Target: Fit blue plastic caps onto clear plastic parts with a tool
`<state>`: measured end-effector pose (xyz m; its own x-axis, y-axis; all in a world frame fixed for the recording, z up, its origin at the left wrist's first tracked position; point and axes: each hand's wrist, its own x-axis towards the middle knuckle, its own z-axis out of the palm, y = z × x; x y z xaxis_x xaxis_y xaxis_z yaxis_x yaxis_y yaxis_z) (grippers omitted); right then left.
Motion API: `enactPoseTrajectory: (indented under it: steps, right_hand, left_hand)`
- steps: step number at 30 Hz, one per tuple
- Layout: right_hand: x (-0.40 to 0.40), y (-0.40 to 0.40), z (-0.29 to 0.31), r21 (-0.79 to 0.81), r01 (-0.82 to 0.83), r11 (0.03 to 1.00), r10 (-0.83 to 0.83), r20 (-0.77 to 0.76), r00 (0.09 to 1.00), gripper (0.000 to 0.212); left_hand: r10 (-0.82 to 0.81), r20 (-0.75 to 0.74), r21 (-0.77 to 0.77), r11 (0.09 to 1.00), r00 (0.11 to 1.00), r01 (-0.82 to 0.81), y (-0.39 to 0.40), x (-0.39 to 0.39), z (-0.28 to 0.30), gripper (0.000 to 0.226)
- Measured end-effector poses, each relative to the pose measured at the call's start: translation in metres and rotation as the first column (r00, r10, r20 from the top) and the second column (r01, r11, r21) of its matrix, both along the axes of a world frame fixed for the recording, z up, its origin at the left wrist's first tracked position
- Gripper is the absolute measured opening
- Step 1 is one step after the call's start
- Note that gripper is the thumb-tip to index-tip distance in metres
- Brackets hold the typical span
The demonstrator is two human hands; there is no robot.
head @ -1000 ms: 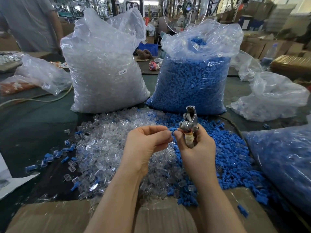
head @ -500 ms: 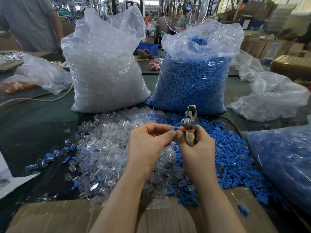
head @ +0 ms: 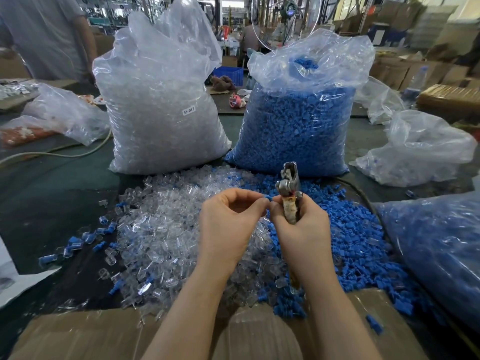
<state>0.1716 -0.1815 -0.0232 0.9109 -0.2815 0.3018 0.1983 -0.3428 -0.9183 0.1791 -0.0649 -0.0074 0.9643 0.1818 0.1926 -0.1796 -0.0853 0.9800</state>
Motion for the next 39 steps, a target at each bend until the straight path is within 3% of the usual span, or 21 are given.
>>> enactPoseTrajectory:
  steps: [5, 11, 15, 24, 33, 39]
  right_hand:
    - [0.000, -0.005, 0.004, 0.021, -0.104, 0.994, 0.105, -0.057, 0.993, 0.011]
    - [0.000, -0.025, 0.003, -0.071, -0.280, 0.957, 0.254, -0.250, 0.934, 0.008]
    - [-0.003, -0.025, 0.005, -0.108, -0.353, 0.930, 0.308, -0.299, 0.903, 0.020]
    - [-0.002, -0.020, 0.006, -0.172, -0.384, 0.907, 0.326, -0.286, 0.901, 0.025]
    - [-0.002, -0.022, 0.001, -0.183, -0.392, 0.901, 0.331, -0.291, 0.898, 0.007]
    - [-0.001, -0.021, -0.001, -0.197, -0.384, 0.902, 0.319, -0.295, 0.901, 0.009]
  left_hand:
    - [0.009, 0.007, -0.013, 1.000, 1.000, -0.009, 0.001, 0.001, -0.001, 0.013]
    - [0.009, 0.007, -0.025, 1.000, 1.000, -0.009, 0.005, 0.004, -0.001, 0.008]
    - [-0.020, 0.016, -0.002, 1.000, 1.000, 0.020, 0.009, 0.005, -0.001, 0.012]
    - [-0.088, 0.035, 0.006, 0.996, 0.996, 0.087, 0.012, 0.005, -0.001, 0.015]
    - [-0.150, 0.043, -0.011, 0.988, 0.988, 0.151, 0.014, 0.005, 0.000, 0.014]
    - [-0.150, 0.038, -0.003, 0.989, 0.988, 0.150, 0.014, 0.005, 0.001, 0.013]
